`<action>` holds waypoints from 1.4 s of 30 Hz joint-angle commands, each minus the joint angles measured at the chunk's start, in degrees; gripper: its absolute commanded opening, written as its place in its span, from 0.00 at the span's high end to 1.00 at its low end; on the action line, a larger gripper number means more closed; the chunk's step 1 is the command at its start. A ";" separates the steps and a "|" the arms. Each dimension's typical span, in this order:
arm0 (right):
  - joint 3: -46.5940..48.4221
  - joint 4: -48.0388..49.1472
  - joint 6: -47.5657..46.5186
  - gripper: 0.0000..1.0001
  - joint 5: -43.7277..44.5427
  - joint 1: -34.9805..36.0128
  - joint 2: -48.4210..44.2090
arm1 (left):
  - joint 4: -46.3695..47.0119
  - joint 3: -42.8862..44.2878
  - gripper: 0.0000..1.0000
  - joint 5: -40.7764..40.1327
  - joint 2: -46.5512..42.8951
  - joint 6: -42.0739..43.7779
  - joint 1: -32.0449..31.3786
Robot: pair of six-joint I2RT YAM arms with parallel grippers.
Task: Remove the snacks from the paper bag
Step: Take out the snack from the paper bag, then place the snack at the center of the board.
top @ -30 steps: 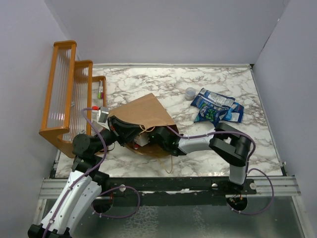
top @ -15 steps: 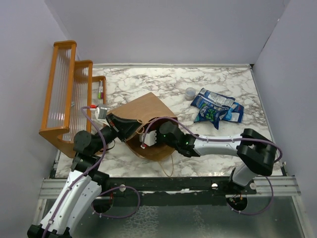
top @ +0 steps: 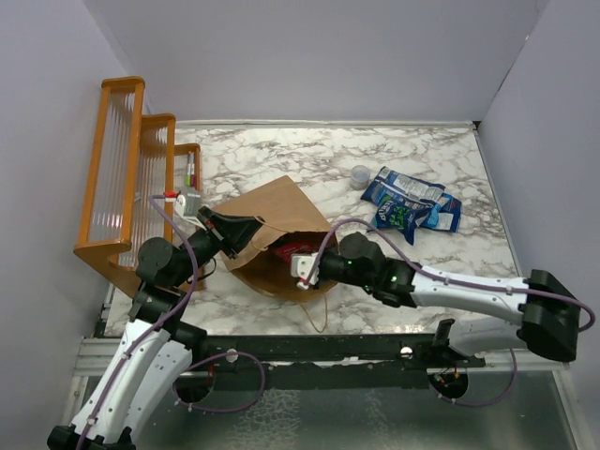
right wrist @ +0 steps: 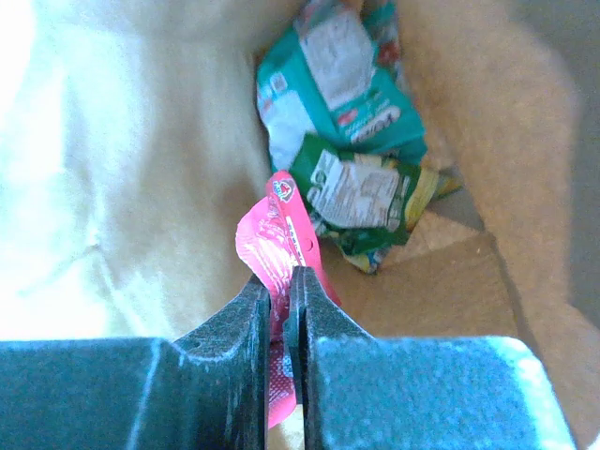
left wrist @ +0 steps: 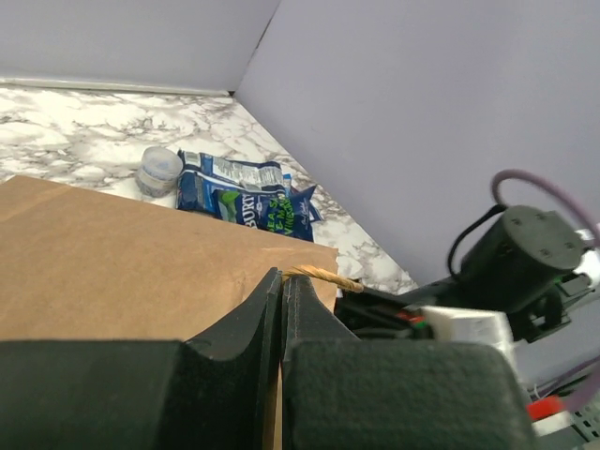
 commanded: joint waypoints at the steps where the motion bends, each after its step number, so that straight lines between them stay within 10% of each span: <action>1: -1.19 0.37 7.01 0.99 -12.32 0.39 -10.60 | -3.15 2.64 1.00 -3.45 -0.33 1.74 -0.09; 14: 2.22 9.78 17.81 0.99 -25.14 0.34 -33.25 | -5.14 3.29 1.00 -5.31 0.19 2.22 -0.08; 24: 0.06 37.26 11.42 0.99 41.63 0.26 -24.56 | -5.19 3.38 1.00 -4.67 0.39 2.06 -0.07; 29: -2.56 43.99 5.51 0.98 53.17 -2.91 -13.51 | -6.09 3.29 1.00 -5.03 -0.04 1.95 -0.09; 36: -2.28 13.16 47.88 0.99 37.97 -24.72 -11.64 | -6.86 3.51 1.00 -5.14 0.21 2.28 -0.09; 42: -1.76 5.67 66.78 0.99 31.15 -38.41 -6.42 | -6.38 2.85 1.00 -4.50 0.63 2.06 -0.05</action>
